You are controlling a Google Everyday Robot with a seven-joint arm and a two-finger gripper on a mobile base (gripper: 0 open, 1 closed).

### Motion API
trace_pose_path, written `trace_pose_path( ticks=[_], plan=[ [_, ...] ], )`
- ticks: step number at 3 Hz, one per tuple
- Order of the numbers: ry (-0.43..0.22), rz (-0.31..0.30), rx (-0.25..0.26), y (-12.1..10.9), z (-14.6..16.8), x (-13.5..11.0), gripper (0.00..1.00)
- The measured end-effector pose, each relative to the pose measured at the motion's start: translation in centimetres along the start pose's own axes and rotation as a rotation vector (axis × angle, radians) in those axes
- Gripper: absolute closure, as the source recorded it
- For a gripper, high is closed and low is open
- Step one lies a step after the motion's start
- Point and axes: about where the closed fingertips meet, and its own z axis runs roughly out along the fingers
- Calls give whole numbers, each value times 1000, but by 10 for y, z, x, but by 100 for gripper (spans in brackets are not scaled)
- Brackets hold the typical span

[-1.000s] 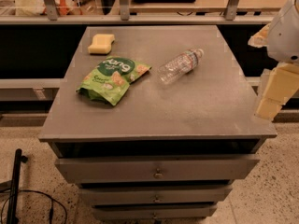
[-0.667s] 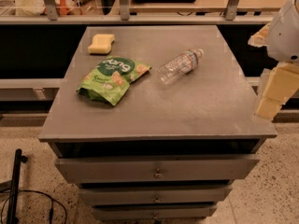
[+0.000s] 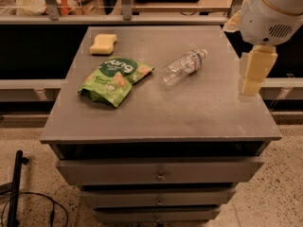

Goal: Place water bottle upright

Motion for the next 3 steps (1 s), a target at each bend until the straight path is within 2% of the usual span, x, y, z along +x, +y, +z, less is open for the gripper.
trace_pose_path(
  ticks=[2,3],
  plan=[
    [-13,-321,-59,-60,29,-40,0],
    [-12,-458,-77,-94,52,-54,0]
  ],
)
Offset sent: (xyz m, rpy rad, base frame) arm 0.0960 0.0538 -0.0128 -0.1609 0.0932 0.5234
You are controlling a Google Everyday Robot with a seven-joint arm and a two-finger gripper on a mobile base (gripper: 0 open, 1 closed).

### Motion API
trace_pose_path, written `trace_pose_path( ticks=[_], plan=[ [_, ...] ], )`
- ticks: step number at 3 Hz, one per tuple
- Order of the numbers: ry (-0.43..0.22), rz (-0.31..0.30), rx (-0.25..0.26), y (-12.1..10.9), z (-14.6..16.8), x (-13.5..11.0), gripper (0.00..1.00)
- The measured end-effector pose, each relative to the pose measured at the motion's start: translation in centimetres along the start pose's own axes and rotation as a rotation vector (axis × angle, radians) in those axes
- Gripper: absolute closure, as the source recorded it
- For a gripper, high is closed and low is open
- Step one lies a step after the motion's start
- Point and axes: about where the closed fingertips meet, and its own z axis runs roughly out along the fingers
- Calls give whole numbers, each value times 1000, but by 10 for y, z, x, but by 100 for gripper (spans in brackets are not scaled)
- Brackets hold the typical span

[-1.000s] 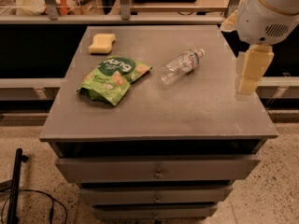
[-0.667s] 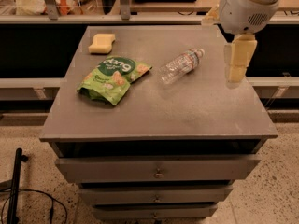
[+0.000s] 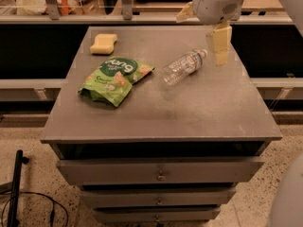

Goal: Place water bottle upright

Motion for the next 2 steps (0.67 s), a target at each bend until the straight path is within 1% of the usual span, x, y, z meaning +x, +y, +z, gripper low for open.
trace_pose_path(
  ticks=[1,2],
  plan=[
    [-24,-107,-13,-20,30,4,0],
    [-35,-192,-37,-25,61,12,0]
  ],
)
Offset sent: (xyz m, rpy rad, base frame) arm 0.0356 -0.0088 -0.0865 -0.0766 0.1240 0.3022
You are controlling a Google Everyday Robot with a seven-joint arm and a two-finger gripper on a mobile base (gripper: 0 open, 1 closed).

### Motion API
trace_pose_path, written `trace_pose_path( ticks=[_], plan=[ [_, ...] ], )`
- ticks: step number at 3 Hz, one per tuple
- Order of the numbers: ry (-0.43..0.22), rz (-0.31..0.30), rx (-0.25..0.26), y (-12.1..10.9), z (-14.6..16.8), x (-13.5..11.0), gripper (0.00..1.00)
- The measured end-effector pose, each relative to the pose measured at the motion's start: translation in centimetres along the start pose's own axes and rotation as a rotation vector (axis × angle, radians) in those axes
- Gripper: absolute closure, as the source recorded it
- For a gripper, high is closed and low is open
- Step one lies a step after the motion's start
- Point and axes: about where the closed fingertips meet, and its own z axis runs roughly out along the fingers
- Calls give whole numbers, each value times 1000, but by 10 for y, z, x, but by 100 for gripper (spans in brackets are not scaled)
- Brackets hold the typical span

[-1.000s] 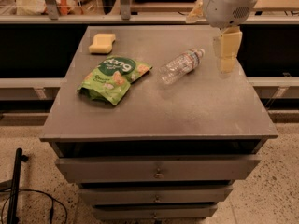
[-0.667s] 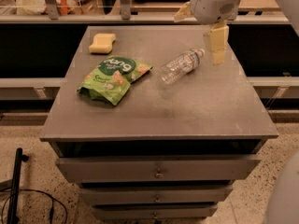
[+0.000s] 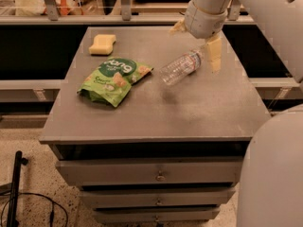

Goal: Place water bottle upright

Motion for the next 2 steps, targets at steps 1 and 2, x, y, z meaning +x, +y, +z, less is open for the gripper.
trace_pose_path(
  ticks=[1,2],
  plan=[
    [0,-38,7,-5,22,10,0],
    [3,-39,20,-10,25,11,0]
  ],
)
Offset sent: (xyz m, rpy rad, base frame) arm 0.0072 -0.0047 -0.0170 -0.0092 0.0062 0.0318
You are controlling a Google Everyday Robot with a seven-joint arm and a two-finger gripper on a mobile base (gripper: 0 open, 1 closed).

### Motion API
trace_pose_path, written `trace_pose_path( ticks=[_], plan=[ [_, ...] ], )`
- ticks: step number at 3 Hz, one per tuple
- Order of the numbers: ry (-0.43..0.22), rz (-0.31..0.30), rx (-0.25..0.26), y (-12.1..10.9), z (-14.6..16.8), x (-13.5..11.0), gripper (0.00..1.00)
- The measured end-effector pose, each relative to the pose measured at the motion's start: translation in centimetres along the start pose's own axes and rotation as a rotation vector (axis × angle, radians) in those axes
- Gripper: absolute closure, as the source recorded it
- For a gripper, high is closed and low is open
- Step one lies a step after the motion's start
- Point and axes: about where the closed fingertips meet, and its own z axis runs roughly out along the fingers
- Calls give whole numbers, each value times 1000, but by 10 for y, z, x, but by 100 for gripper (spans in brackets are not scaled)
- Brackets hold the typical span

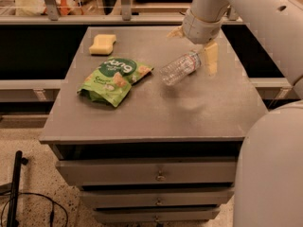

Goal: Place water bottle upright

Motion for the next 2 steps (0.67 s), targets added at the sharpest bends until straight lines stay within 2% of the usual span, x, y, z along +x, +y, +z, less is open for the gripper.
trace_pose_path(
  ticks=[2],
  plan=[
    [29,-67,-23,-32,17,-6,0]
  ],
)
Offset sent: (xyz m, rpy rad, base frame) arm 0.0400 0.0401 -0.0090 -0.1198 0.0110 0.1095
